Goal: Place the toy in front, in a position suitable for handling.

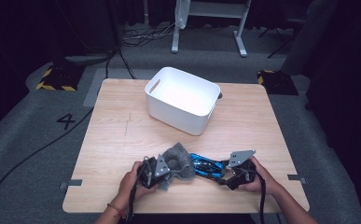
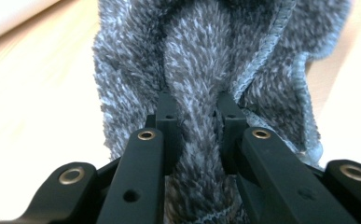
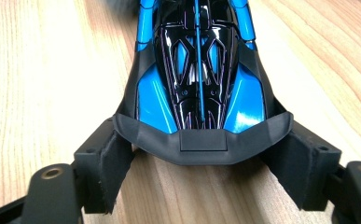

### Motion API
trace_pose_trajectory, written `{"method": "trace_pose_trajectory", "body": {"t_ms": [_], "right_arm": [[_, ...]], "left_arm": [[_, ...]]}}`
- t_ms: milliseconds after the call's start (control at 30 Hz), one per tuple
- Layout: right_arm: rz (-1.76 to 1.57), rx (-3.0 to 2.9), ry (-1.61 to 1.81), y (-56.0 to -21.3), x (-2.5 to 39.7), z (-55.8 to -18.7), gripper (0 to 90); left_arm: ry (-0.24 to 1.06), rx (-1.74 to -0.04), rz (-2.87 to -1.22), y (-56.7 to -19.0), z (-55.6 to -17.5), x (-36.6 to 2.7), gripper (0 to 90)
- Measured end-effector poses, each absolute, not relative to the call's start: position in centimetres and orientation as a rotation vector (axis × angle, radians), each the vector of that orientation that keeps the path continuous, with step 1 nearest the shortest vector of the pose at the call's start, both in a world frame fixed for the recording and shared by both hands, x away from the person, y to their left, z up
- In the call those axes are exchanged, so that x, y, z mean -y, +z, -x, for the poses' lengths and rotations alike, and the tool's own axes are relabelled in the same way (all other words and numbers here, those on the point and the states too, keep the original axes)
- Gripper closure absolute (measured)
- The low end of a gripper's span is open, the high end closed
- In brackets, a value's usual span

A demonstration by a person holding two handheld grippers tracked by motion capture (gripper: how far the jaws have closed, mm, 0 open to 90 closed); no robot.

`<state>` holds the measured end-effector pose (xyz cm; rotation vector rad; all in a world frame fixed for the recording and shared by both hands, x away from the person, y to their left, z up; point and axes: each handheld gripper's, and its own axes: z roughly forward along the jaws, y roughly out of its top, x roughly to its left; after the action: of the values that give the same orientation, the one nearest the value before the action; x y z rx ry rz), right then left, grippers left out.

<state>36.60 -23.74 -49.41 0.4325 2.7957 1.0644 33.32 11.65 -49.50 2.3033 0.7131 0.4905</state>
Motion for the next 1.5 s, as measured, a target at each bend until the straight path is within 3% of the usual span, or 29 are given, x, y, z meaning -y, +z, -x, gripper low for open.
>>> {"method": "trace_pose_trajectory", "body": {"t_ms": [133,367,533,633,967,1100,1233,1500], "right_arm": [[-0.433,-2.796,1.064,-49.4,23.7,-36.6,26.2],[-0.430,-2.793,1.071,-49.5,23.8,-36.6,26.2],[-0.428,-2.789,1.073,-49.5,23.8,-36.6,26.2],[-0.432,-2.788,1.076,-49.5,23.9,-36.5,26.2],[-0.432,-2.788,1.073,-49.5,23.7,-36.6,26.7],[-0.433,-2.791,1.076,-49.5,23.7,-36.6,26.7],[-0.434,-2.791,1.070,-49.4,23.7,-36.6,26.5],[-0.484,-2.806,1.145,-49.0,24.6,-36.8,24.2]], "left_arm": [[0.428,-0.674,-2.241,-49.1,-33.0,-11.3,76.4],[0.320,-0.471,-2.208,-47.5,-31.3,-6.4,76.2],[0.259,-0.412,-2.225,-48.1,-31.3,-3.4,75.8],[0.305,-0.421,-2.306,-49.1,-31.4,-2.8,76.2],[0.327,-0.496,-2.348,-49.3,-32.3,-5.8,77.2],[0.362,-0.634,-2.328,-49.4,-33.5,-8.8,76.7],[0.312,-0.779,-2.250,-49.6,-35.3,-12.3,76.6],[0.294,-0.753,-2.232,-49.2,-35.3,-11.8,75.8]]}}
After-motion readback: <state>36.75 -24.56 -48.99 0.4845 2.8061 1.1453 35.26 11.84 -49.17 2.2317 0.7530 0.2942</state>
